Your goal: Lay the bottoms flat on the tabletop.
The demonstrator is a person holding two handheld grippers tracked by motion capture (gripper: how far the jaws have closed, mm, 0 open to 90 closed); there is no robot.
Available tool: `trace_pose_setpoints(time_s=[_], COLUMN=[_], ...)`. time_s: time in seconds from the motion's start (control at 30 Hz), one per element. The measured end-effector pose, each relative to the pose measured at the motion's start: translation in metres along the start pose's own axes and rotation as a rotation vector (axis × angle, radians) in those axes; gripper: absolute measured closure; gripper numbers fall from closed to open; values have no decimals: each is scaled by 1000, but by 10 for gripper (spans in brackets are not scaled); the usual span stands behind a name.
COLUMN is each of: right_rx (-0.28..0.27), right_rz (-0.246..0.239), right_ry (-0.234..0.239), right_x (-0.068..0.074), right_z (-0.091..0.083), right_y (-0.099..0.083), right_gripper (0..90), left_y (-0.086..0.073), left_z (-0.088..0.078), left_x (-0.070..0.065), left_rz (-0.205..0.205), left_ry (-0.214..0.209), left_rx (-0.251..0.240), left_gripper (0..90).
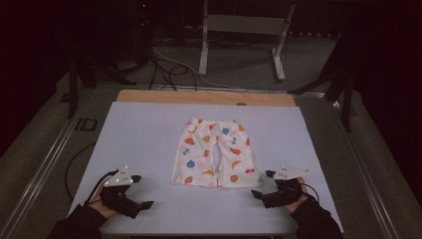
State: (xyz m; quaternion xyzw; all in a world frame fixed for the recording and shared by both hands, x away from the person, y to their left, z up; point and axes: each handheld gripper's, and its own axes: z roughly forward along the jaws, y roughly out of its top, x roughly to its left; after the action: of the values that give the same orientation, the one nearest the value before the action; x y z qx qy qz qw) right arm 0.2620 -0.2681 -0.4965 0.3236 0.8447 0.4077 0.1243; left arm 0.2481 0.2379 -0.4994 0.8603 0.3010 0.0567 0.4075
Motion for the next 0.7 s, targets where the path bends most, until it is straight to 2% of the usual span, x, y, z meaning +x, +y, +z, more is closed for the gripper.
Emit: trace_pose_setpoints(time_s=[0.17,0.27,0.37,0.53,0.57,0.7], right_rx=[13,9,3,9,10,20], right_rz=[36,58,29,7,-16,-12], right_ry=[-29,-24,-33,-57,-69,-61], right_x=[-7,-9,-7,-4,-3,-2], right_z=[-7,-7,-5,-3,-3,-1], right_y=[-16,-18,-15,-13,-13,-13], right_gripper=[101,101,101,101,101,101], left_y=[-3,-3,-3,-6,-7,-8], left_z=[-5,-5,-4,-2,-2,-4], left_x=[3,3,3,1,-1,-4], left_rz=[-12,-14,-6,-12,-9,-9], left_ry=[15,15,17,16,22,32], left_rx=[-21,-33,-26,-20,-12,-19], left_gripper=[2,2,2,2,2,2])
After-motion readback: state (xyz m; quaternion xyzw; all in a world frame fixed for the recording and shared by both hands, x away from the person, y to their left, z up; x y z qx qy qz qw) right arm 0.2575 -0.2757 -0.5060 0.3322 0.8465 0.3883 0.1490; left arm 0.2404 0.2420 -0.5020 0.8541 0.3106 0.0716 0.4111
